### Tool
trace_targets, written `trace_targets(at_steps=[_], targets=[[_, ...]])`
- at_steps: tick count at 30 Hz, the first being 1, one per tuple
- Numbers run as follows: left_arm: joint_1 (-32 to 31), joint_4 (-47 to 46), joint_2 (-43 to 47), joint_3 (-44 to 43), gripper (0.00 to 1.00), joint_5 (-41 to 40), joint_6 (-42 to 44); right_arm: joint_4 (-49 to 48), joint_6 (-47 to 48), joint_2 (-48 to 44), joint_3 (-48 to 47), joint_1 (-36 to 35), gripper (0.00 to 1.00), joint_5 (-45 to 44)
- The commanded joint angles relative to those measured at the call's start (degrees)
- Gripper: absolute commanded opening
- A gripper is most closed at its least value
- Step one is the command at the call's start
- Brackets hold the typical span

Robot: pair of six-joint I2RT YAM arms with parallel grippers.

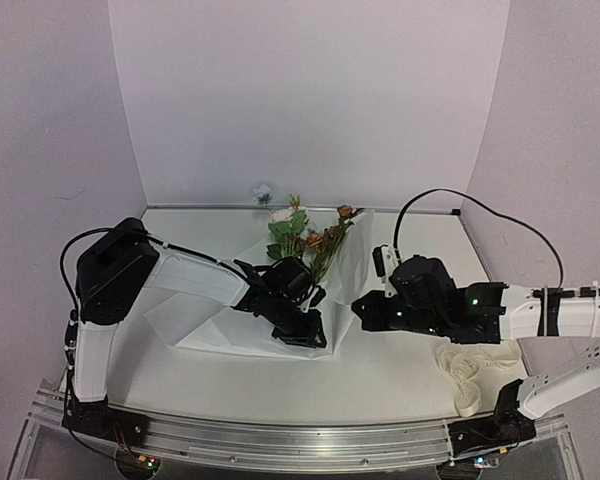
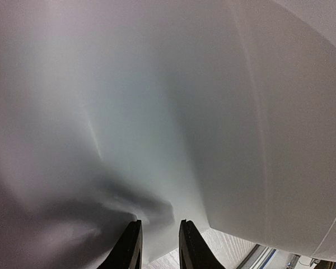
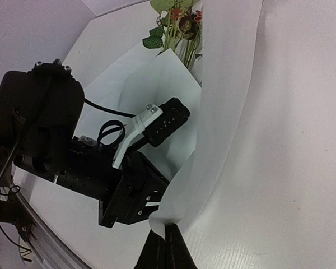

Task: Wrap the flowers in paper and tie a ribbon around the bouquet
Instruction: Adjust the one-fourth folded wrapping paper at the center of the board.

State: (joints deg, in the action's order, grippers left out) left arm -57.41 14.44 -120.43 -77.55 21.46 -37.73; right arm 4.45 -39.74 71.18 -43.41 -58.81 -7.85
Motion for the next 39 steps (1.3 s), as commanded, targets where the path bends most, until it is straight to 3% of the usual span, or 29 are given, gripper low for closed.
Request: trace_targets(at_steps=[1,12,28,39], targets=[[-0.8,2.0,-3.3,-1.4,0.25,-3.8,-1.4,1.9,2.3,1.4,-4.4,-0.2,0.00,0.5],[-2.3,2.6,-7.5,-6.8,0.24,-4.3,-3.5,4.8,-6.4,1.5,-6.6,6.7,0.00,5.3],[-3.6,6.1,-10.8,-9.2,0.20,-7.1,-3.9,4.8,-14.7,6.4,-13.7,8.4,0.00,8.7],[-2.9,5.1,-0.3,-7.0,0.20,-9.3,2.4,12.5,-11.1,0.3,-9.2,9.7,0.00,14.3]])
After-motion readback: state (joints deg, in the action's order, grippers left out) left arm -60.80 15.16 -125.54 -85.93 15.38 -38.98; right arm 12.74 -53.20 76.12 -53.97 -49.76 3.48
